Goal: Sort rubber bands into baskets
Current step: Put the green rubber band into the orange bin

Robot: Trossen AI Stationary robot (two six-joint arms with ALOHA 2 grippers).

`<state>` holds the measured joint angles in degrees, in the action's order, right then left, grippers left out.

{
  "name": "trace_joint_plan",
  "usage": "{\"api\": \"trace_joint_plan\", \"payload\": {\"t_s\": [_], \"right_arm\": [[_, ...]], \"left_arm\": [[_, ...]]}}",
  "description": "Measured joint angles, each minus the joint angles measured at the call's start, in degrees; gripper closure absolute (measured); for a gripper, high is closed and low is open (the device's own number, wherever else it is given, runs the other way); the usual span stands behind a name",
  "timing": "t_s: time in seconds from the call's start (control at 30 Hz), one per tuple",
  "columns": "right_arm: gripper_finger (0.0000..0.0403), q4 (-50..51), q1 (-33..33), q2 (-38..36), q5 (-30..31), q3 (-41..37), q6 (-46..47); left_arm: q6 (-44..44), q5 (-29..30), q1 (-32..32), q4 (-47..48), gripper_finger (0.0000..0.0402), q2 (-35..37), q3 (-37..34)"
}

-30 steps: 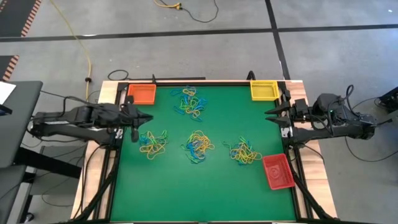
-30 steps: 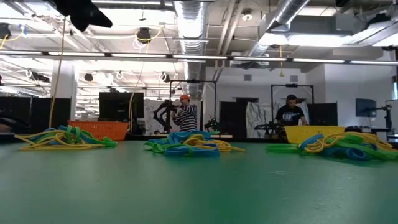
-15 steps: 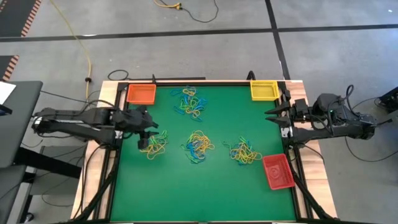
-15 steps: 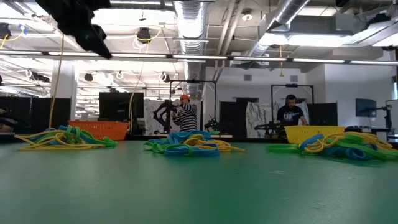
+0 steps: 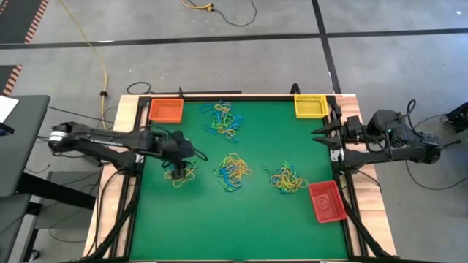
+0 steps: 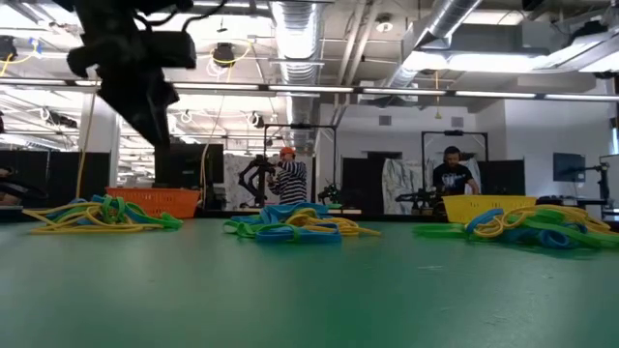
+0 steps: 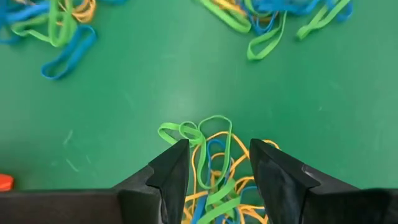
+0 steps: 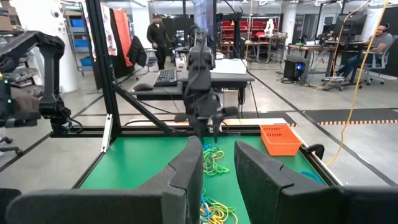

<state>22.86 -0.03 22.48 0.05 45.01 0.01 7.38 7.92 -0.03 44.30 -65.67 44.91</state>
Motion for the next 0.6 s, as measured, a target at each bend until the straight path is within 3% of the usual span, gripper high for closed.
{"api": "trace_joint_plan", "payload": {"t_s": [0.6], "right_arm": [[0.0275, 0.0, 0.0, 0.0, 0.0, 0.0, 0.0]], "left_arm": [[0.7, 2.1, 1.3, -0.4, 0.0242, -10.7, -2.0]]}}
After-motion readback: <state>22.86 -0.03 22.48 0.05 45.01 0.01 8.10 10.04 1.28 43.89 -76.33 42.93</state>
